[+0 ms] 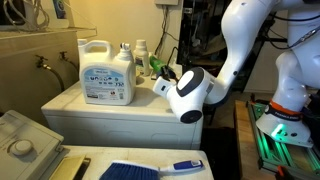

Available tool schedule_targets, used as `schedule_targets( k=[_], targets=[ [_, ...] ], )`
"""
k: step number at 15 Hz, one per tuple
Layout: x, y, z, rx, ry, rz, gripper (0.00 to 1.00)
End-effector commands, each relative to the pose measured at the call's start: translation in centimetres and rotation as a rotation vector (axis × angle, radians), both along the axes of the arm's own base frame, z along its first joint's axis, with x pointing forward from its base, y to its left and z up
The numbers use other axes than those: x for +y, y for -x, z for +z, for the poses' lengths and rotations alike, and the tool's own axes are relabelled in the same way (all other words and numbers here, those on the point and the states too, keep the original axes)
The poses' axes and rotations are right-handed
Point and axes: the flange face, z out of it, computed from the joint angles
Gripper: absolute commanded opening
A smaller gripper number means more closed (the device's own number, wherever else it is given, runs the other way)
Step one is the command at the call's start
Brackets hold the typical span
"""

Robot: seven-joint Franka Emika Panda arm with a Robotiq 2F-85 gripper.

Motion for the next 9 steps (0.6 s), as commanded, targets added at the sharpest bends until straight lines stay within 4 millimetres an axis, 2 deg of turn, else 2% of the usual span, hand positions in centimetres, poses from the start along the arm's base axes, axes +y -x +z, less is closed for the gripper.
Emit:
schedule_targets(
  k=[1, 3, 4, 8, 9],
  targets=[
    [0.0, 0.2, -1.3, -0.073, 0.041, 0.020, 0.00],
    [0.1, 0.4, -2.3, -0.086, 0.054, 0.027, 0.01],
    [0.2, 0.2, -0.8, -0.062, 0.040, 0.017, 0.05],
    [0.3, 0.3, -1.3, -0.079, 0.060, 0.020, 0.05],
    [0.1, 0.3, -1.4, -0.083, 0.087, 0.009, 0.02]
  ],
)
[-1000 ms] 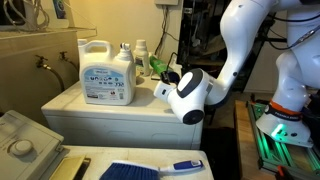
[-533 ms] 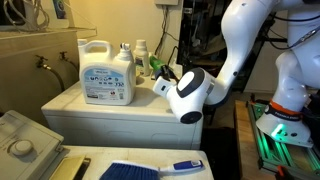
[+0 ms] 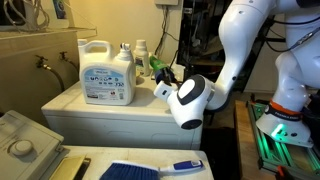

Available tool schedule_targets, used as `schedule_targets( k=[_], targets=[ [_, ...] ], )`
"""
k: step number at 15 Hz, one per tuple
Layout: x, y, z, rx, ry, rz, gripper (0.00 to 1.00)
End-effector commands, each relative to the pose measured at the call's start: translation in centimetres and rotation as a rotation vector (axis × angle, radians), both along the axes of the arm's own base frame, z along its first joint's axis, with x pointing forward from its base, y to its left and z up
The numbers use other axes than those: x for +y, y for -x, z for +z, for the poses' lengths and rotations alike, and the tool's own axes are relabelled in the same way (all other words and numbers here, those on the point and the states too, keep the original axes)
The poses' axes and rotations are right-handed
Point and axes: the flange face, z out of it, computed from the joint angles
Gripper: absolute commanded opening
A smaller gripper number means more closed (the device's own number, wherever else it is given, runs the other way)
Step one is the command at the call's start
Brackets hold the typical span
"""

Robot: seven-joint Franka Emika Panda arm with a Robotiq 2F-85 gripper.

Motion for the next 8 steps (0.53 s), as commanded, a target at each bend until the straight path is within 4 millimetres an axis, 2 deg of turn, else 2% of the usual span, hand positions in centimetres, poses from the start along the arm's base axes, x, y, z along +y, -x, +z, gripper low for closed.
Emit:
schedule_targets(
  k=[1, 8],
  targets=[
    [0.2, 0.1, -0.5, -0.032, 0.047, 0.011, 0.02],
    [3.1, 1.2, -2.3, -0.129, 0.055, 0.093, 0.01]
  ],
)
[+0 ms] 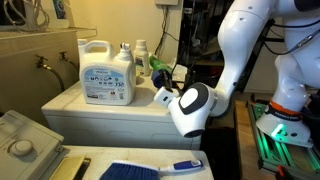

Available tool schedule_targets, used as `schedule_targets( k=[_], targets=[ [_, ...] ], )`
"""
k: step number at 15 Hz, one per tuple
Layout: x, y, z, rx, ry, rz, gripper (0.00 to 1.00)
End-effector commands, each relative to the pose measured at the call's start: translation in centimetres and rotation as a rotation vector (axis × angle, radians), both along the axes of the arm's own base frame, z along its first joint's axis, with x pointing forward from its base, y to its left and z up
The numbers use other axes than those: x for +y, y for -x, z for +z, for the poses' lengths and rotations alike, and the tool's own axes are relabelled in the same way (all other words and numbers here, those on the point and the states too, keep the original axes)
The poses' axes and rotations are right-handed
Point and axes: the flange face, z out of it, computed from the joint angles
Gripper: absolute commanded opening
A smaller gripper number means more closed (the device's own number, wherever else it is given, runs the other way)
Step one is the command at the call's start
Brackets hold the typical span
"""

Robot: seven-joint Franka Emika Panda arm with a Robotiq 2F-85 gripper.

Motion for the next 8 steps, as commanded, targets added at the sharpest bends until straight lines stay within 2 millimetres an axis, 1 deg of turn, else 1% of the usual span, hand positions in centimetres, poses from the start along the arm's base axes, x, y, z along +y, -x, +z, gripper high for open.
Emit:
schedule_targets(
  k=[1, 6, 8],
  targets=[
    [1.4, 0.5, -1.6, -0.070, 0.025, 0.029, 0.01],
    [3.3, 0.9, -2.1, -0.159, -0.006, 0.008, 0.01],
    [4.0, 1.0, -2.8, -0.187, -0.049, -0.005, 0.01]
  ],
)
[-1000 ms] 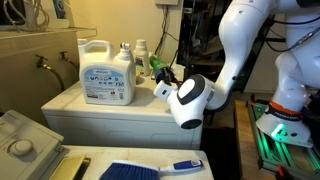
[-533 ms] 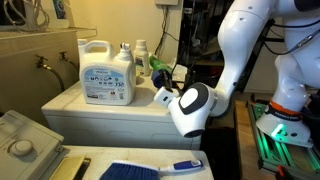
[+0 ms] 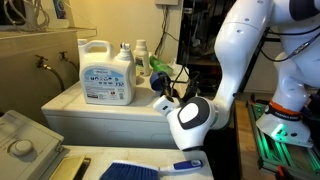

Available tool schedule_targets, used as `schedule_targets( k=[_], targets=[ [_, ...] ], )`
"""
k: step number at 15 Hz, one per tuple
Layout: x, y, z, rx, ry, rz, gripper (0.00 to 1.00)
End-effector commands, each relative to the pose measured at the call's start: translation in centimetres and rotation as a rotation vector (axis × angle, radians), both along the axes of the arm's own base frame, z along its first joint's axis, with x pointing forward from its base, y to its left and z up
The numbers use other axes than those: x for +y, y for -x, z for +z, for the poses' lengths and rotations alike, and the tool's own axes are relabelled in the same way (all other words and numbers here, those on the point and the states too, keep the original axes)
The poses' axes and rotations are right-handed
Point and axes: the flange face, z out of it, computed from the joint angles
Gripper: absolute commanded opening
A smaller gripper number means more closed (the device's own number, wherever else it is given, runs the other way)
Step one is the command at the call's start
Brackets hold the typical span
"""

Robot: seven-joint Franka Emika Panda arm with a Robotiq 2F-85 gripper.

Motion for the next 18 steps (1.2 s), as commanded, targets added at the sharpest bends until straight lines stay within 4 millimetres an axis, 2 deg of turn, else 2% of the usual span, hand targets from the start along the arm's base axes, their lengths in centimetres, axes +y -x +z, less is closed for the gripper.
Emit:
schedule_targets(
  k=[1, 5, 6, 10, 12, 13, 15, 18],
  targets=[
    [1.2, 0.3, -1.4, -0.050, -0.058, -0.026, 0.01],
    [2.2, 0.3, -1.6, -0.034, -0.089, -0.043, 0.05],
    [2.3, 0.2, -1.6, -0.030, -0.091, -0.048, 0.16],
    [2.8, 0.4, -1.8, 0.004, -0.109, -0.069, 0.50],
    [2.9, 0.5, -1.9, 0.012, -0.111, -0.080, 0.48],
    [3.0, 0.5, -1.8, 0.016, -0.116, -0.083, 0.72],
    [3.3, 0.4, -1.4, 0.031, -0.131, -0.096, 0.74],
    [3.6, 0.7, -1.4, 0.084, -0.152, -0.127, 0.97]
  ],
)
